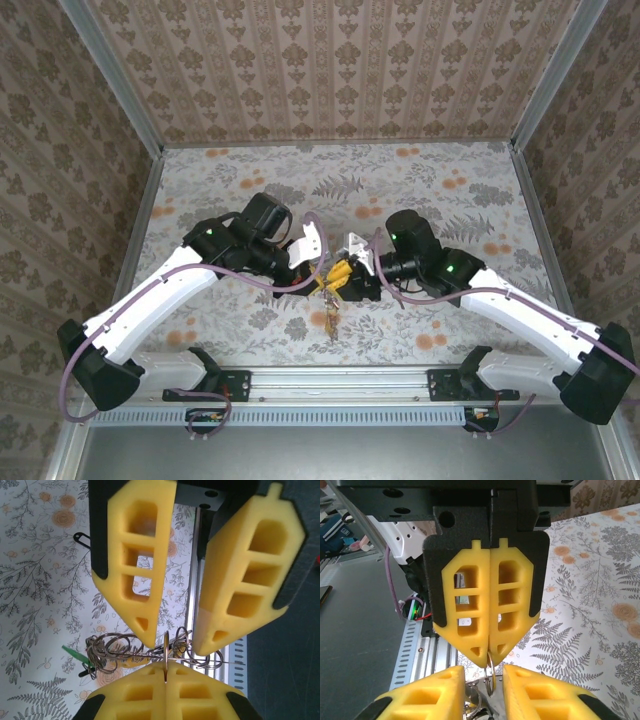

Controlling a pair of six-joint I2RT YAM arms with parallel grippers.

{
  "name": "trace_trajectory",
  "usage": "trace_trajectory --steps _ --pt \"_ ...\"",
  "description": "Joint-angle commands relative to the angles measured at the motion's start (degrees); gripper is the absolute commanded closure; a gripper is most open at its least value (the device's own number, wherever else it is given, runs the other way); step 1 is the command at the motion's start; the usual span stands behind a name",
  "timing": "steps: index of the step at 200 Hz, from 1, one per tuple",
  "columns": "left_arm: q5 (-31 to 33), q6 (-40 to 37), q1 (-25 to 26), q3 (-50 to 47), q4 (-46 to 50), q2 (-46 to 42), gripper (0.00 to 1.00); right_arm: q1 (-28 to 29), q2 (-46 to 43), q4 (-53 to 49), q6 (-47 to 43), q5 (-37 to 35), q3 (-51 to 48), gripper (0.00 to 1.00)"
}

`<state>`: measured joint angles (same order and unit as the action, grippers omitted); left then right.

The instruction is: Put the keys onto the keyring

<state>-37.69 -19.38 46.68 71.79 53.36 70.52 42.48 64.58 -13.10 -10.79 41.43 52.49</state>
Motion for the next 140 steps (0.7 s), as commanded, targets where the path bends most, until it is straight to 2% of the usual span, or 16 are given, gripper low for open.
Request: trace_trajectory --steps 1,26,47,72,97,118,140 --pt "-2.47 -1.37 0.41 2.35 -1.04 -0.91 1.00 0.56 0.75 1.60 -0.62 1.26 0.20 0.76" --pt "-2.47 -1.28 0.43 2.30 -1.34 -1.09 1.00 0.63 1.19 1.55 -0.91 1.46 0.33 0.85" --pt "-2.58 -1.02 0.30 1.94 -2.03 -1.34 1.00 0.67 1.03 1.33 -1.32 1.72 0.27 1.00" --pt "-3.28 0.00 -0.27 0.62 -4.00 -2.08 1.00 0.58 -0.49 2.31 -1.46 1.56 -0.66 1.00" --pt "-3.74 3.03 -1.71 -2.00 -8.36 -4.44 1.00 -1.44 -3.87 7.56 2.09 2.84 -2.88 1.00" --pt "-6.37 7.75 -3.80 -6.60 -15.47 -8.29 0.77 -3.28 -6.51 13.15 5.94 4.37 -4.97 1.00" --pt "-7.75 12.60 -4.64 -10.89 -23.10 -11.41 0.73 -4.38 -8.25 20.29 10.88 4.90 -7.20 1.00"
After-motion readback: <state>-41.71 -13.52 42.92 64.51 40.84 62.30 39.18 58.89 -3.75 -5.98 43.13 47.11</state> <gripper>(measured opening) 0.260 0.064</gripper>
